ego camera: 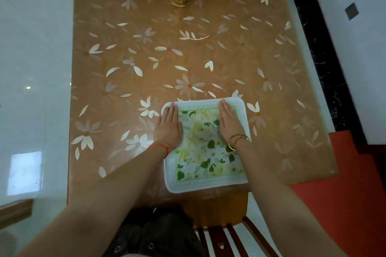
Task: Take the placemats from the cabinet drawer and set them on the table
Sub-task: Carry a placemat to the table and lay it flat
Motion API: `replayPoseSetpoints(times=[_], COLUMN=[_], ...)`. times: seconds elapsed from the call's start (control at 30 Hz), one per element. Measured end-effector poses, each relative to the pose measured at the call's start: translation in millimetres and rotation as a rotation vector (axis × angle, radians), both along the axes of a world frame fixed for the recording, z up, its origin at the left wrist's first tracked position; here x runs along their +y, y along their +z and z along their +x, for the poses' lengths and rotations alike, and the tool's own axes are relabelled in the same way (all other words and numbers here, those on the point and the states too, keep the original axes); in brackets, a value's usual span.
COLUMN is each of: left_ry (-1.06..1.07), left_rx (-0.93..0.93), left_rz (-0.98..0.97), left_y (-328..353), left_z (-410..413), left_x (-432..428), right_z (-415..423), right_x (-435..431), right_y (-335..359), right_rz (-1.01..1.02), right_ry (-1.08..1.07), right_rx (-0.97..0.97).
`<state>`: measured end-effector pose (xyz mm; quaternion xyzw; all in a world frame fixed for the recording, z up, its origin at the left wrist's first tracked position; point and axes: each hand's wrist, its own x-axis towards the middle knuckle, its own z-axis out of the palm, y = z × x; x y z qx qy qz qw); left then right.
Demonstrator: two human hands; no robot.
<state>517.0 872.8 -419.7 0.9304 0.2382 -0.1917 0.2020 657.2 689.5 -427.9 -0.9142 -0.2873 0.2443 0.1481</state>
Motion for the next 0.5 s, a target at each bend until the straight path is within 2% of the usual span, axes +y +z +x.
replayPoseSetpoints(times=[0.17, 0.27, 0.5], left_ry=[-0.057, -0.125, -0.099], left_rx=[0.035, 0.054, 0.144], left_rz=[0.037, 0.051, -0.068], left_y=[2.9, 2.2, 9.6], left_z=[1.8, -8.2, 2.5], left_x=[-1.2, -4.6, -2.9], right_z=[20.5, 19.2, 15.8], right_x=[-21.4, -29.2, -39.9], right_y=[4.8, 6.3, 7.8], right_rz=[-0.071, -0.098, -0.124], right_ry=[-0.114, -0.058, -0.111], right_rx=[-0.022, -0.019, 0.033])
